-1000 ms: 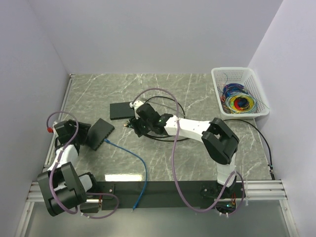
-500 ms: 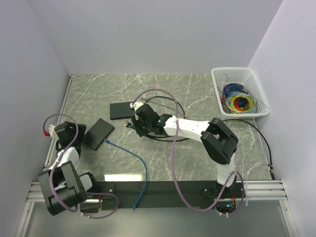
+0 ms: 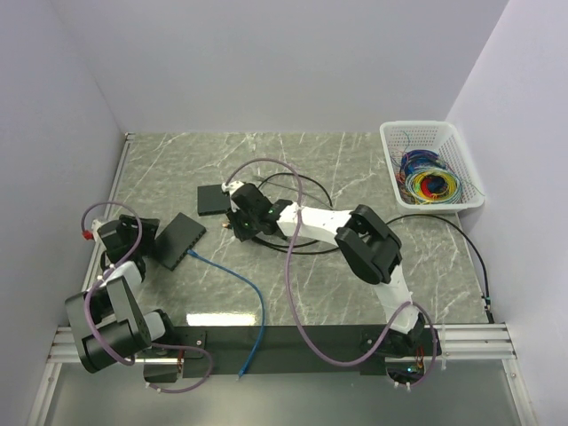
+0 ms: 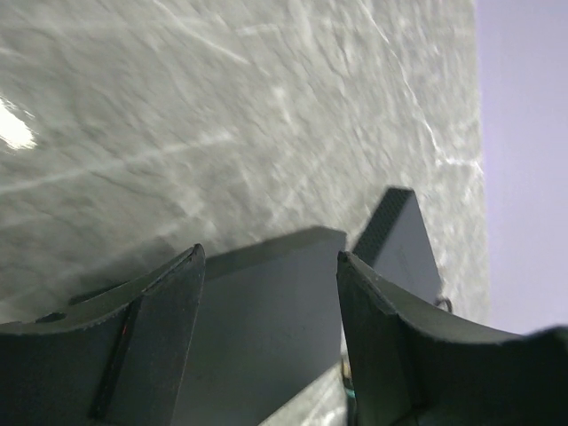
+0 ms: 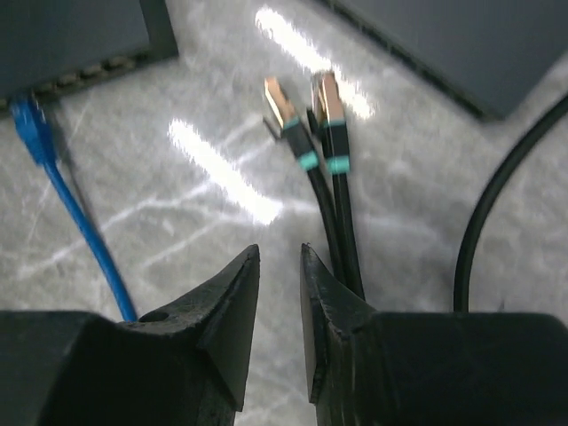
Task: Insert the plug into the switch port
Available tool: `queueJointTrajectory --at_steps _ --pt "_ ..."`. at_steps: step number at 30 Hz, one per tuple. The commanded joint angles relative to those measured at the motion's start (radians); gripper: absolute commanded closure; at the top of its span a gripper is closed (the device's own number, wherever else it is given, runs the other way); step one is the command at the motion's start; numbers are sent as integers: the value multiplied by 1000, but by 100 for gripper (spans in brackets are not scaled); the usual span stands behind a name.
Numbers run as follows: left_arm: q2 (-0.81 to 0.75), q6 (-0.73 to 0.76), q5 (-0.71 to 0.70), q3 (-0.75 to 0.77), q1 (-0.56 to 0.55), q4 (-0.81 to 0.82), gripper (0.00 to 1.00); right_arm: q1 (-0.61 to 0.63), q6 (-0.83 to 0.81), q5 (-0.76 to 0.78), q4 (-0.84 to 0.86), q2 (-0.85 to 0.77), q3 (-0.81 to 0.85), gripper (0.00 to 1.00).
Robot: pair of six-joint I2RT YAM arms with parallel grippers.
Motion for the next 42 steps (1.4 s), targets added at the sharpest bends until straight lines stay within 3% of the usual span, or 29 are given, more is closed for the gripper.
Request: queueJointTrajectory --at_steps 1,8,20,23,26,28,34,39,42 --pt "-20 -31 123 -33 -1 -62 32 -16 -15 -13 7 29 84 68" --pt "-118 -26 163 -45 -3 -139 32 -21 -34 -5 -35 118 210 69" --pt "-232 11 143 -11 -3 -259 31 -22 -40 -8 -44 198 256 68" --pt "-233 14 153 -15 -4 -262 31 -22 -38 -10 -47 215 258 64" --pt "-238 14 159 -16 -3 -268 31 -22 -40 12 -50 224 261 53" --pt "-249 17 153 -15 -3 -273 31 -24 -46 16 -53 225 264 53" --pt "-284 40 140 7 -3 -316 31 -5 -72 43 -43 212 220 64" --pt "-304 60 137 22 -3 -326 32 1 -78 43 -45 205 209 95" --pt "-327 77 116 47 -3 -374 32 1 -78 43 -49 195 206 100"
